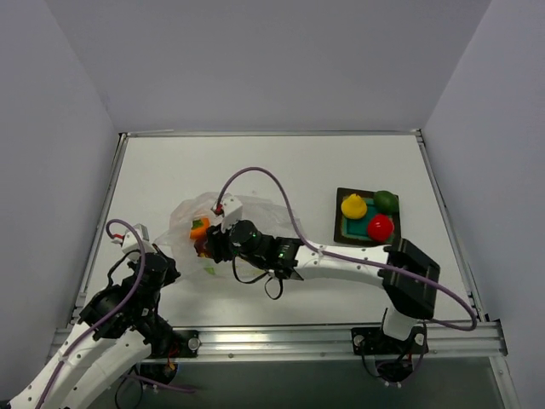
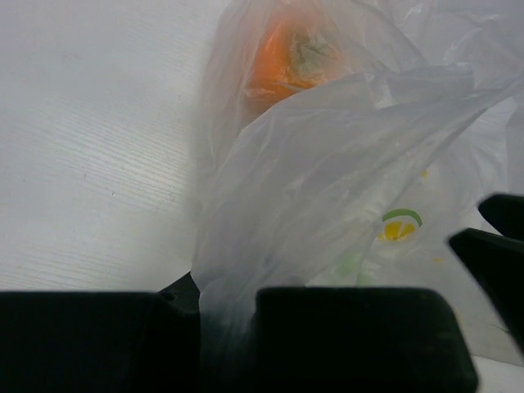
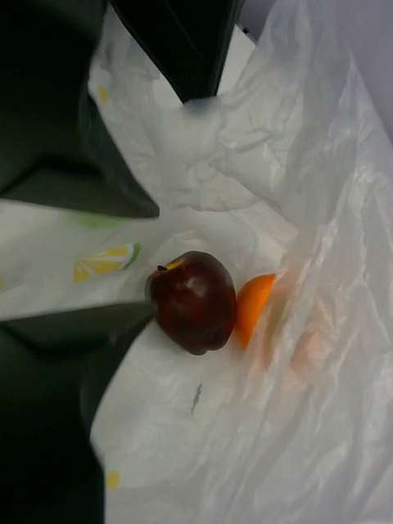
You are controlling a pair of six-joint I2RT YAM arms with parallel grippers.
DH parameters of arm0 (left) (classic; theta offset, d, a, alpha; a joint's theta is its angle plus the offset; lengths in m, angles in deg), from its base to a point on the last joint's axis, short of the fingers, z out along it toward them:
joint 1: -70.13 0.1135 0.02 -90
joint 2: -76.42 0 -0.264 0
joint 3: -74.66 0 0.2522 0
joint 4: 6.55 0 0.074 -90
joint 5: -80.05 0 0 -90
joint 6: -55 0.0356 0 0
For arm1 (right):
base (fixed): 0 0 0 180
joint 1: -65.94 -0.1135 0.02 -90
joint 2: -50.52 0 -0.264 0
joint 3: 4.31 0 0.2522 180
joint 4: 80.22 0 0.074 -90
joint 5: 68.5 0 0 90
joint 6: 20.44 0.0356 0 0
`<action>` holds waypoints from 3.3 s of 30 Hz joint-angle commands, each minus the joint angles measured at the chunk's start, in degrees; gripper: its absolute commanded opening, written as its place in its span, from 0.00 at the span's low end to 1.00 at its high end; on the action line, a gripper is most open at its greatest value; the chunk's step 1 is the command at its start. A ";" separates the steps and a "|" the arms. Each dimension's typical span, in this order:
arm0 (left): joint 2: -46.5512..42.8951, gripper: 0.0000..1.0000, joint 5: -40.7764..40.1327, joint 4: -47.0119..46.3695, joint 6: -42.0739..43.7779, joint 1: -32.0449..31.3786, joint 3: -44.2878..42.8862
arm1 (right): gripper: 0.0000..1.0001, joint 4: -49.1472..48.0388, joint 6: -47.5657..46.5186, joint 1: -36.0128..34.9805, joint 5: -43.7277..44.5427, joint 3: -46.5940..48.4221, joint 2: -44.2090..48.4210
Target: Take the fake fruits out of the plastic bag
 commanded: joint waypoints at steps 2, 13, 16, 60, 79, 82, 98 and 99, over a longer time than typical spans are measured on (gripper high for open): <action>-0.26 0.03 0.81 -2.51 1.94 -0.25 -0.46 | 0.54 -1.46 0.33 0.33 2.43 7.43 -8.97; -1.67 0.02 1.25 -3.47 2.74 -0.33 0.33 | 0.81 1.97 4.73 2.62 8.77 18.77 -26.37; -1.23 0.03 0.28 -2.95 2.04 -0.42 0.51 | 0.83 3.11 5.78 2.53 5.96 20.36 -28.67; 12.14 0.02 -0.86 -34.68 2.03 5.91 14.84 | 0.17 -20.35 -4.23 7.63 -22.27 -2.67 -6.19; 6.78 0.02 -1.39 -36.17 4.93 5.99 14.13 | 0.15 -35.56 -2.56 9.64 -14.90 -15.67 17.62; 5.37 0.02 -0.87 -36.26 6.34 5.99 13.61 | 0.14 -29.53 -3.00 12.89 -8.84 -19.45 25.97; 4.92 0.02 4.67 -40.64 13.54 5.99 15.19 | 0.14 7.16 9.39 36.10 29.85 -30.80 32.69; 5.01 0.02 4.76 -40.91 13.55 5.99 15.54 | 0.14 7.16 9.56 36.19 30.20 -30.62 31.80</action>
